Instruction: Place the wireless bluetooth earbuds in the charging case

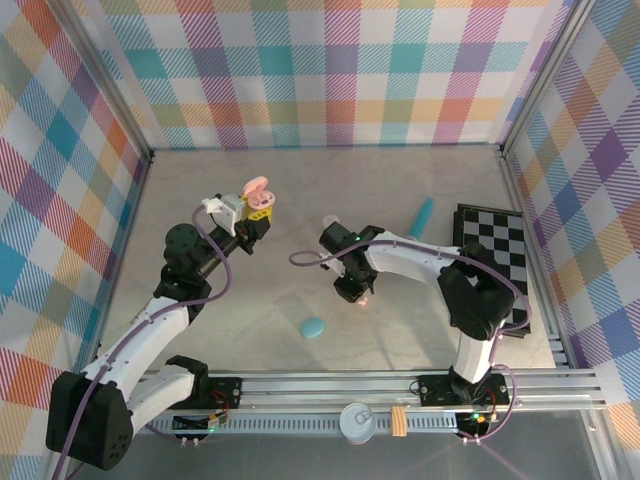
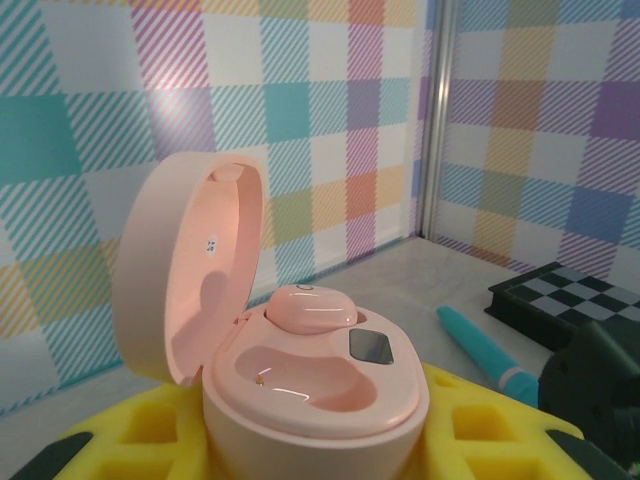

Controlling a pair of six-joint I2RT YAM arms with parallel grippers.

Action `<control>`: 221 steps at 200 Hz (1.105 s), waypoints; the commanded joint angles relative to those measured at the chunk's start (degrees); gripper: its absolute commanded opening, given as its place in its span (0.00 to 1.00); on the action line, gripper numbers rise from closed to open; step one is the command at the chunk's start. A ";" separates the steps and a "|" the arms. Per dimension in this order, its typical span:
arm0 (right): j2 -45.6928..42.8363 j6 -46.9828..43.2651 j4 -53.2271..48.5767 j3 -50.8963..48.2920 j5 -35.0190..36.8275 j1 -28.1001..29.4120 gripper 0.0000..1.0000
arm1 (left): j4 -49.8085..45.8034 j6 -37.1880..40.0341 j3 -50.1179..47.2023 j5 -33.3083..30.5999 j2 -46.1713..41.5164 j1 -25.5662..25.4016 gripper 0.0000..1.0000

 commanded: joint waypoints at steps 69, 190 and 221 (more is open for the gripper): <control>4.20 -2.83 -7.13 3.19 1.84 2.86 0.33 | -0.79 0.32 2.03 -1.25 -0.76 1.17 0.24; 6.80 -2.18 -7.56 3.56 4.38 3.06 0.23 | -0.85 0.25 1.94 -0.60 -0.63 1.14 0.24; 5.74 -0.85 -7.07 3.40 4.24 3.12 0.17 | -0.58 0.18 1.80 0.33 -0.27 1.18 0.24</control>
